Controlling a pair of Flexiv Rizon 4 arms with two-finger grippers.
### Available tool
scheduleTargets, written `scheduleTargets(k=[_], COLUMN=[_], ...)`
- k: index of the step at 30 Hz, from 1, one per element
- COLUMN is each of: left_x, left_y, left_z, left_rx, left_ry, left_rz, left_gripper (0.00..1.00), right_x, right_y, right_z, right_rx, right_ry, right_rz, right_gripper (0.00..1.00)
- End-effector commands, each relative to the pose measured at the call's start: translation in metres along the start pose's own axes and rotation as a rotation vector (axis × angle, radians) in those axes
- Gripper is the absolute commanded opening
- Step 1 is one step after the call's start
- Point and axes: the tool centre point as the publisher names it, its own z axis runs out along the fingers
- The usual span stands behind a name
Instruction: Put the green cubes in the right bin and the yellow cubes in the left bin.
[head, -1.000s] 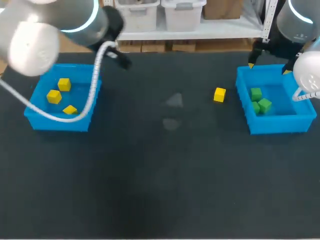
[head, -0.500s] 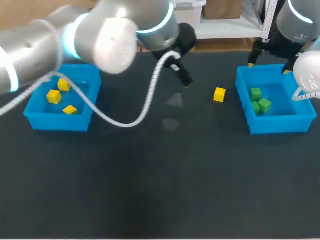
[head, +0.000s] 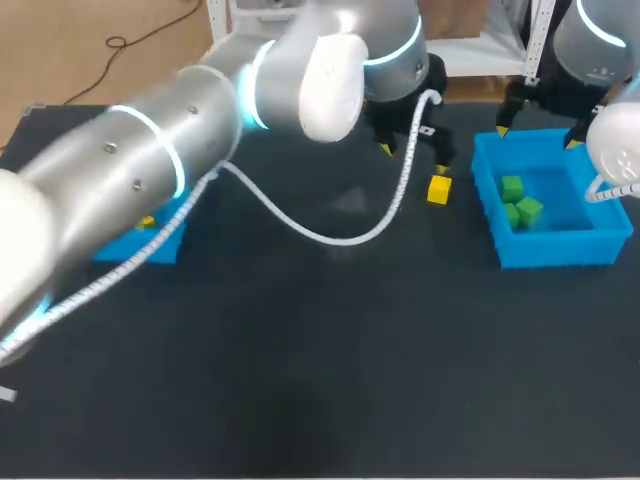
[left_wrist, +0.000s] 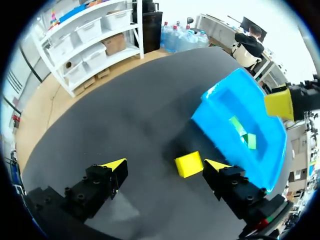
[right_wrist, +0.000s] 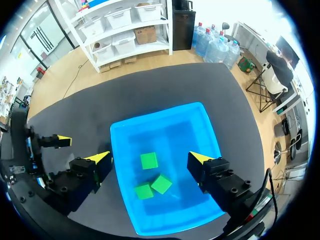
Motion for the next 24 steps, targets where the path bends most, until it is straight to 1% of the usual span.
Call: scheduleTargets(k=[1,8,15,24], left_x=[-0.003,0.006,0.018,0.023], left_y=[0.0,-0.004,-0.012,-0.028], left_z=[0.008,0.013,0.017,0.008], left_rx=[0.045,0.053,0.099,0.125], left_ry=[0.021,0.031,0.053,0.049], left_rz=[-0.006,-0.003,-0.007,0.017], left_gripper=[1.0,1.0,1.0,1.0], right_x=[0.003,0.003,0.003,0.003], right_y=[-0.001,-0.001,-0.001,-0.001], right_z=[-0.001,-0.001,-0.001,-0.001], right_rx=[0.001,0.001,0.001,0.001], right_ry=[-0.008,-0.008,-0.008,-0.008], right_rz=[0.002,0.002,0.002,0.002], right_gripper=[1.0,1.0,1.0,1.0])
